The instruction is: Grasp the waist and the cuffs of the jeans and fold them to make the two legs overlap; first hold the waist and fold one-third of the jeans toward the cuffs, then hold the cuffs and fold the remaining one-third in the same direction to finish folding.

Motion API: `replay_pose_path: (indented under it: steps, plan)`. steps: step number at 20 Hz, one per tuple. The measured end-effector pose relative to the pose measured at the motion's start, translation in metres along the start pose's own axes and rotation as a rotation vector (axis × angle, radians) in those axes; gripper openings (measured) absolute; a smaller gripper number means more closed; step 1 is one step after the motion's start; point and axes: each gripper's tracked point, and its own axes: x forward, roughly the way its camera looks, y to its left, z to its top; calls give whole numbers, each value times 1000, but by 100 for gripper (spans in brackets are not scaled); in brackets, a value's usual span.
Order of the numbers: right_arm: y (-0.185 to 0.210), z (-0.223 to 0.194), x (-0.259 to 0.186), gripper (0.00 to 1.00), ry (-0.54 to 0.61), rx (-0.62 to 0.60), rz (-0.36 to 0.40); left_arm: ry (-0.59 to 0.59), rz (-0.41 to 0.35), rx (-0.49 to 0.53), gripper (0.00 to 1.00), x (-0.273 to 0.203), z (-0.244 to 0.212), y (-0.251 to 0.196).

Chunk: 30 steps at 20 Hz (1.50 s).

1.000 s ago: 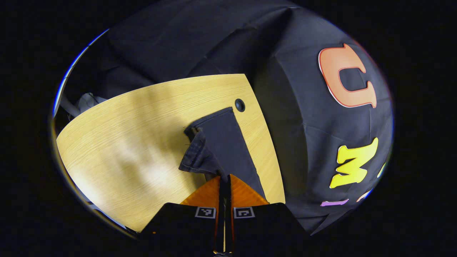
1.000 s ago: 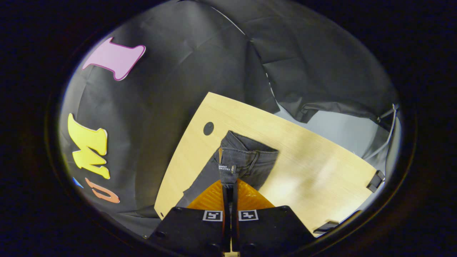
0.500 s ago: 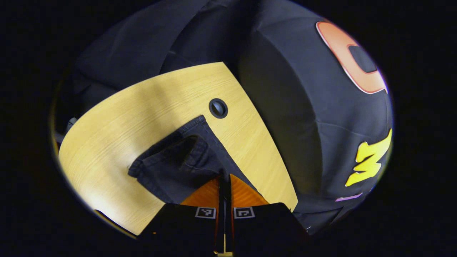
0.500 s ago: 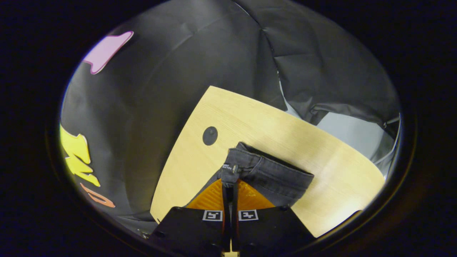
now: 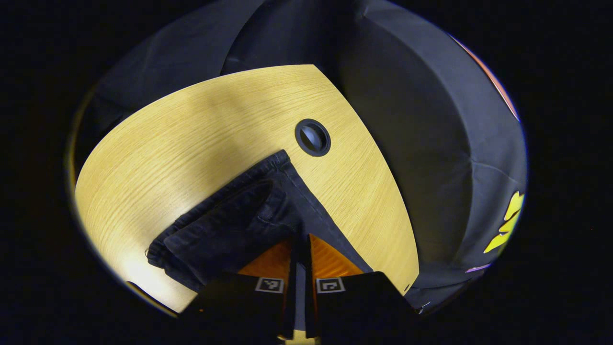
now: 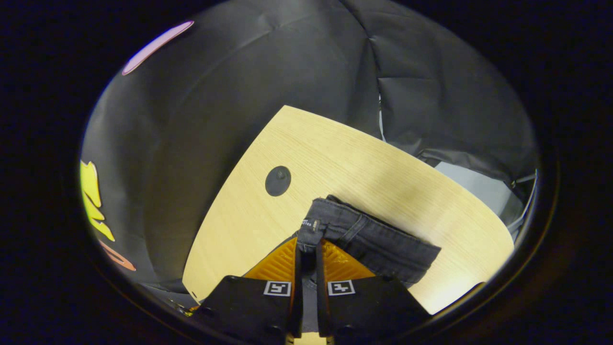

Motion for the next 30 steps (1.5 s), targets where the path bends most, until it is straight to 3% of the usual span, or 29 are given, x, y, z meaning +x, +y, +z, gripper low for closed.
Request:
replay_pose_path:
  steps: [1,2,4,7,10,11,12,13,14,15,16,18,21,23,24,26,30]
  plan:
    - [4,0,0,16,0,13,14,-1,-4,4,23,-1,0,-6]
    - [8,-1,-1,13,0,26,37,-5,-1,12,27,-7,2,-12]
    - [12,-2,-4,33,7,27,57,-14,0,39,56,-13,5,-29]
    - [19,-5,-16,51,-18,30,92,-46,16,94,99,-31,16,-59]
    - [38,-5,-45,72,-64,-2,148,-82,-23,132,99,-61,28,-105]
    - [43,-7,-57,72,-78,-26,157,-99,-39,152,99,-75,33,-124]
    - [45,-7,-72,81,-104,-66,152,-121,-60,177,100,-92,38,-147]
    - [47,-4,-83,72,-138,-114,141,-139,-75,201,99,-138,9,-126]
    - [44,-4,-95,90,-181,-189,118,-176,-90,249,99,-134,26,-154]
    - [40,-2,-111,79,-231,-286,85,-218,-102,306,100,-150,24,-171]
    - [39,1,-131,91,-296,-391,63,-265,-116,371,99,-173,22,-187]
    - [46,-6,-165,91,-394,-545,55,-351,-145,501,99,-209,9,-208]
    - [56,-30,-221,91,-539,-696,100,-510,-151,662,99,-253,-13,-220]
    - [50,-54,-245,91,-617,-765,97,-596,-161,749,99,-278,-37,-222]
    - [43,-66,-252,84,-640,-794,88,-634,-176,771,98,-288,-51,-221]
    - [36,-91,-266,92,-653,-831,103,-687,-200,801,99,-304,-82,-222]
    - [26,-122,-289,92,-648,-781,170,-784,-191,788,99,-328,-122,-215]
